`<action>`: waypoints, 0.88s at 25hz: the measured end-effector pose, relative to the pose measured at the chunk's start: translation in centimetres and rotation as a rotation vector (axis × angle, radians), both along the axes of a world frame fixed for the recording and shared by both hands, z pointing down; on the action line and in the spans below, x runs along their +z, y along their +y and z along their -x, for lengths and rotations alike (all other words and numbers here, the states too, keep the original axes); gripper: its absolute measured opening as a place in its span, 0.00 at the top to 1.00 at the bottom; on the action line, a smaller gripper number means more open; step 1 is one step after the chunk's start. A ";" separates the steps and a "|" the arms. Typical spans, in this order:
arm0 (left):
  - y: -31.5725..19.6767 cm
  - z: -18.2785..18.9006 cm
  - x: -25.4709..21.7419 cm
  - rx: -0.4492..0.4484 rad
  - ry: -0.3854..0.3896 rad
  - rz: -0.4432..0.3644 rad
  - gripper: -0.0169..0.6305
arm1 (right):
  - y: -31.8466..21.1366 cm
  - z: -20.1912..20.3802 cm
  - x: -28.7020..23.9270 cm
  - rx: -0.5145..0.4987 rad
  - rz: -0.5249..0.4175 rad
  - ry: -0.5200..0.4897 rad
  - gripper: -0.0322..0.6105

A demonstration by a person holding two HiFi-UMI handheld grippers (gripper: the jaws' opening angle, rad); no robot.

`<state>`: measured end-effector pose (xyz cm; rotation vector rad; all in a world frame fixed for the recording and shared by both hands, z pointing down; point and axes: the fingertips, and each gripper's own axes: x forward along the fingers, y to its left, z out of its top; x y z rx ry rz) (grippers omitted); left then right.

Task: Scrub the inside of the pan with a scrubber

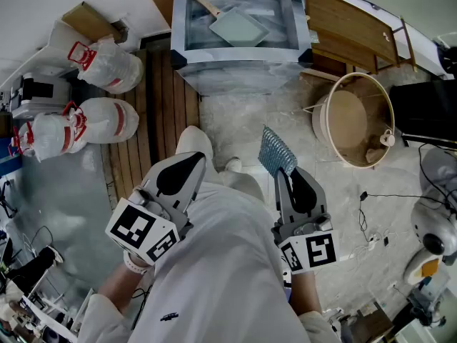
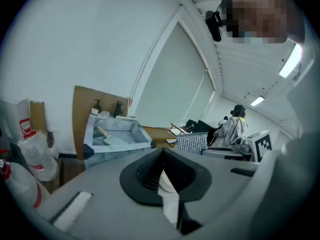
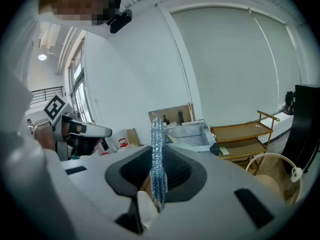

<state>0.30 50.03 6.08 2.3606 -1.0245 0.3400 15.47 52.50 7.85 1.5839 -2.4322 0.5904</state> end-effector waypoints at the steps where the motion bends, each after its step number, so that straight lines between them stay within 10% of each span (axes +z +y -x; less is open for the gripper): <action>1: 0.4 -0.4 0.0 0.001 -0.002 0.002 0.96 | 0.2 -0.4 -0.1 0.005 0.003 -0.003 0.85; 22: -2.6 0.3 0.2 -0.036 0.019 0.002 0.97 | -3.8 -2.5 0.1 0.068 0.025 -0.110 0.85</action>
